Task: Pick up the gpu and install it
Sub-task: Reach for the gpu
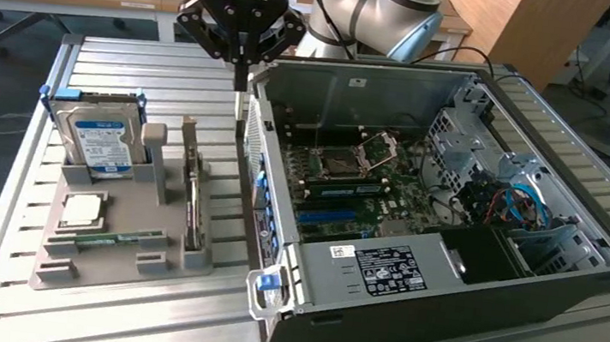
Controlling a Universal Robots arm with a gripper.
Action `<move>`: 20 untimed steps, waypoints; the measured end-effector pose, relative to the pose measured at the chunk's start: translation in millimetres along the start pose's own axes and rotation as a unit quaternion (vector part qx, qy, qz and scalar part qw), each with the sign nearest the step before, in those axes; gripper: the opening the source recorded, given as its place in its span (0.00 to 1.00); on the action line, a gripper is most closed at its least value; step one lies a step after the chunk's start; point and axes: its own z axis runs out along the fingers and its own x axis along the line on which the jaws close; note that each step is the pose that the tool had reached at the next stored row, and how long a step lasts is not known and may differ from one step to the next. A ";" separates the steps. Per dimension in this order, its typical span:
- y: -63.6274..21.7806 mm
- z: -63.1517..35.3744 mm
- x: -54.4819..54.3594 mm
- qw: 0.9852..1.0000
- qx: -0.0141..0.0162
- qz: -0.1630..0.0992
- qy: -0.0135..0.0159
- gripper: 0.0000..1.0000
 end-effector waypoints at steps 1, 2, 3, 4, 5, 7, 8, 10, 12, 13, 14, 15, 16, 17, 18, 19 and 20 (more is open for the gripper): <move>-0.1 0.0 0.8 1.000 0.000 0.000 0.000 0.11; -0.1 0.0 1.7 1.000 0.000 0.000 0.000 0.11; -0.2 -0.1 2.7 1.000 0.000 0.000 0.000 0.11; -0.3 -0.1 3.8 1.000 0.000 0.000 0.000 0.11; -0.4 -0.1 4.9 1.000 0.000 0.000 0.000 0.11; -0.5 -0.2 7.0 1.000 0.000 0.000 0.000 0.11; -0.6 -0.2 7.9 1.000 0.000 0.000 0.000 0.11; -0.7 -0.2 9.5 1.000 0.000 0.000 0.000 0.11; -0.8 -0.3 10.9 1.000 0.000 0.000 0.000 0.11; -0.9 -0.2 11.5 1.000 0.000 0.000 0.000 0.11; -0.9 -0.3 12.1 1.000 0.000 0.000 0.000 0.11; -1.0 -0.3 12.8 1.000 0.000 0.000 0.000 0.11; -1.0 -0.3 13.3 1.000 0.000 0.000 0.000 0.11; -1.1 -0.4 13.9 1.000 0.000 0.000 0.000 0.11; -1.1 -0.4 14.2 1.000 0.000 0.000 0.000 0.11; -1.1 -0.3 14.2 1.000 0.000 0.000 0.000 0.11; -1.1 -0.3 14.3 1.000 0.000 0.000 0.000 0.11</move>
